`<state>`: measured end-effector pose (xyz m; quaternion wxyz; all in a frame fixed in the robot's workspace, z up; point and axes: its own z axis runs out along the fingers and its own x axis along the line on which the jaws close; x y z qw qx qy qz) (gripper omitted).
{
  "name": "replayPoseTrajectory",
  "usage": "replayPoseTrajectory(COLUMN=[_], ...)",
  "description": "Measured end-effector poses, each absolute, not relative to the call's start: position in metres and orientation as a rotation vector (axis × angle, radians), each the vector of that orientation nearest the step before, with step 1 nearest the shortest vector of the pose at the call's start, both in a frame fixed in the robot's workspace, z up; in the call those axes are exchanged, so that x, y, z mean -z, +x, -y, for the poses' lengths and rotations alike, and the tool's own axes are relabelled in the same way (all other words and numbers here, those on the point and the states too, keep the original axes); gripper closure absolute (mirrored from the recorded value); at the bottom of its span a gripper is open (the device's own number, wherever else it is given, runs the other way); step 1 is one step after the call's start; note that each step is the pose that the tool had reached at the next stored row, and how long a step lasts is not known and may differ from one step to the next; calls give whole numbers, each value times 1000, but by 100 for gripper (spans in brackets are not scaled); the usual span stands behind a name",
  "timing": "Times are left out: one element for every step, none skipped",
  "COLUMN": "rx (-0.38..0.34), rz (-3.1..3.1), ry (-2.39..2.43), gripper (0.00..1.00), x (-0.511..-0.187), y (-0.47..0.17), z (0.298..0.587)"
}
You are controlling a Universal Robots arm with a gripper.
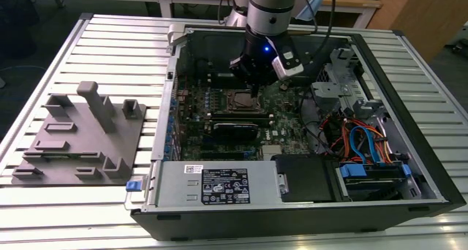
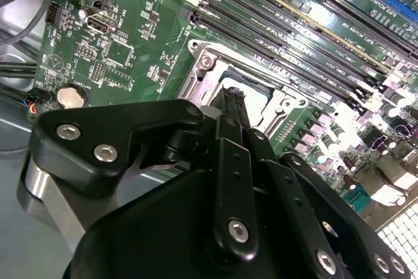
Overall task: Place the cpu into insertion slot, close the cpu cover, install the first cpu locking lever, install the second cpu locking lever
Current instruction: 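Install the second cpu locking lever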
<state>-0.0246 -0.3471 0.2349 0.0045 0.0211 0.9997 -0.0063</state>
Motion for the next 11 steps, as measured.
replayPoseTrajectory(rx=[20,20,20,20,20,20,21,21,22,22,22], rz=[-3132,-3132,-3132,-3132,-3132,-3132,-3132,-3132,-3132,-3132,-3132], ry=[66,66,66,66,66,66,66,66,66,66,66], gripper=[89,89,89,89,89,89,89,89,89,89,89], x=[-235,-235,-235,-235,-235,-235,-235,-235,-235,-235,-235], y=[-25,-25,-25,-25,-25,-25,-25,-25,-25,-25,-25], z=[347,347,347,347,347,347,347,347,350,352,354])
